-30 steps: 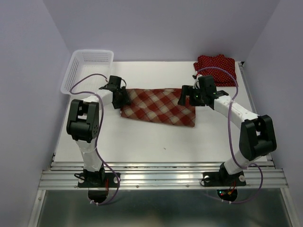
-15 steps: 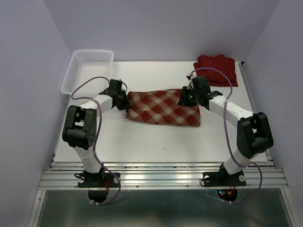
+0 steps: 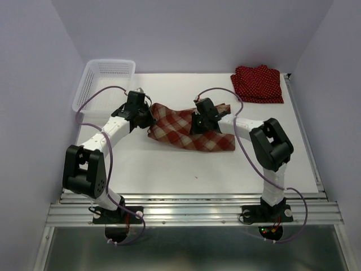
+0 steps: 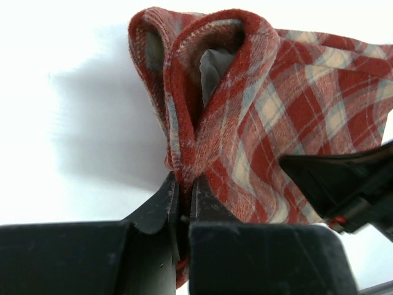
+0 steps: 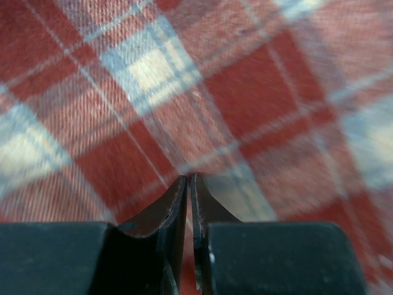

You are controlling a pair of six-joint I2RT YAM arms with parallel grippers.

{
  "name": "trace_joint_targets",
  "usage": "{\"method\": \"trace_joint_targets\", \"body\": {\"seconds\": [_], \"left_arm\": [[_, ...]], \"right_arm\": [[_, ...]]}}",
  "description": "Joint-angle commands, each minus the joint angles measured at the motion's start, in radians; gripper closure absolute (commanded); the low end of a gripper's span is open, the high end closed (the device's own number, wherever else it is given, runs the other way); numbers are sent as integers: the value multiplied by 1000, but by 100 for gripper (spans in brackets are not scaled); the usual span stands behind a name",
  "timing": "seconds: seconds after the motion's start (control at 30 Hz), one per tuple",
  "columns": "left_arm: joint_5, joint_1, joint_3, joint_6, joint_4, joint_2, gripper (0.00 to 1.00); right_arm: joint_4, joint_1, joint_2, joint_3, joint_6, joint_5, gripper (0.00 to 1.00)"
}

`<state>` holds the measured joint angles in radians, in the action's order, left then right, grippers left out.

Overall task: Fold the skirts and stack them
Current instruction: Fold the skirt

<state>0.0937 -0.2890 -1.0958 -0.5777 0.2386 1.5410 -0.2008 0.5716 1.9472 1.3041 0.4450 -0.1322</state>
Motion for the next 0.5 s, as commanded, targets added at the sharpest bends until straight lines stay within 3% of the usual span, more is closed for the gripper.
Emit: {"method": "trace_joint_targets", "body": {"seconds": [0.0,0.3,0.47], "left_arm": [[-41,-27,-67,-19,51,-62,100],[-71,-47,-139,-14,97,-81,100],[-112,-52,-157,16,132,-107,100]], "right_arm": [[63,62,53,76,37,46,88],[55,182,170,172,119,100,89],[3,182,80,184,113,239,83]]}}
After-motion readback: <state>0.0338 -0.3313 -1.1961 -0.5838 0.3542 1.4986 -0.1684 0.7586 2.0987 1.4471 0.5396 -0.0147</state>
